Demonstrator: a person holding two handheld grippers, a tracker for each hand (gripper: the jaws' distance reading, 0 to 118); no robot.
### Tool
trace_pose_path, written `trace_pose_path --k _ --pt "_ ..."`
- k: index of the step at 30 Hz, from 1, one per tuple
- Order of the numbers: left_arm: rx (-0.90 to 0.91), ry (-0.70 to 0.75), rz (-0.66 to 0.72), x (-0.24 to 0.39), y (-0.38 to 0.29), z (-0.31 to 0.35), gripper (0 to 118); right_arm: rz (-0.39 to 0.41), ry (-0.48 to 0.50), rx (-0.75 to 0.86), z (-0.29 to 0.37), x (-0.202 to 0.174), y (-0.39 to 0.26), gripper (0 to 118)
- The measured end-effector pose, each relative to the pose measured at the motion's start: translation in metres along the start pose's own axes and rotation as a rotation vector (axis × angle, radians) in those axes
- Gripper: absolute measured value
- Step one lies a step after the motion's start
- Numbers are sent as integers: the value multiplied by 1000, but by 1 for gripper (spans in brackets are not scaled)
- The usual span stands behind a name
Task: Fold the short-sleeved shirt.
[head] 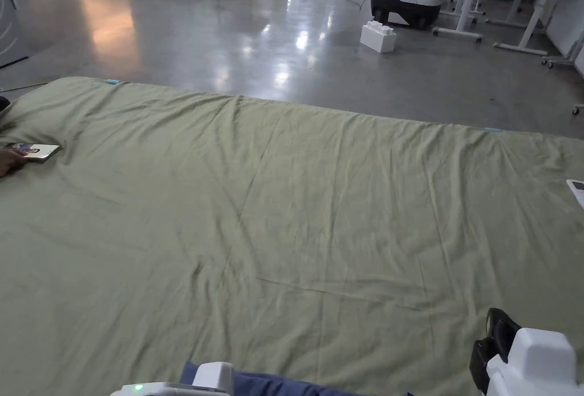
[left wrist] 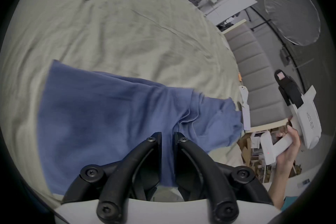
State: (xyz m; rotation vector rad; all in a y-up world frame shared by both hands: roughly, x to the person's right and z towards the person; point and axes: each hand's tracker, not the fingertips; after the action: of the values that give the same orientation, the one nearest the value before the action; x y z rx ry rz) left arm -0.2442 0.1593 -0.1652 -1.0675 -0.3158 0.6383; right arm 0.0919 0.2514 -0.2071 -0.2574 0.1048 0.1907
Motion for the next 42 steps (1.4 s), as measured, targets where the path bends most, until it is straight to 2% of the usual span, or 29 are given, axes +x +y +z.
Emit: trace_pose_path --k 3,8,11,15,16,19,20,23,27,29,34,39,42 --pt "-13 -15 -14 12 -3 -14 14 -3 -4 -7 1 1 -2 1" --pt "-49 80 -48 19 -12 -43 12 -4 -5 -12 4 3 -5 1" --pt "-21 70 6 18 -10 -41 12 -5 -9 -13 6 5 -5 1" --pt "-23 52 -12 21 -5 -27 12 -6 -7 -15 5 6 -4 1" --pt "-15 37 -13 20 -1 -16 16 -6 -6 -13 5 6 -3 1" --pt "84 75 -83 15 7 21 67 0 -2 -3 5 6 1 1" --pt "106 84 -97 9 10 34 72 2 0 0 4 6 2 1" --pt "157 100 -85 -20 21 69 73 5 5 8 3 5 5 1" --pt "186 111 4 -79 29 98 74 -1 12 13 0 2 8 1" --pt "175 37 50 -108 29 101 74 -9 16 14 0 1 9 1" --pt "109 -130 285 -173 23 81 74 -29 25 14 -3 -1 11 1" --pt "132 -337 316 -198 17 59 71 -51 26 6 -4 -3 13 1" --pt "103 -363 313 -188 18 44 68 -55 26 1 -4 -3 13 1"
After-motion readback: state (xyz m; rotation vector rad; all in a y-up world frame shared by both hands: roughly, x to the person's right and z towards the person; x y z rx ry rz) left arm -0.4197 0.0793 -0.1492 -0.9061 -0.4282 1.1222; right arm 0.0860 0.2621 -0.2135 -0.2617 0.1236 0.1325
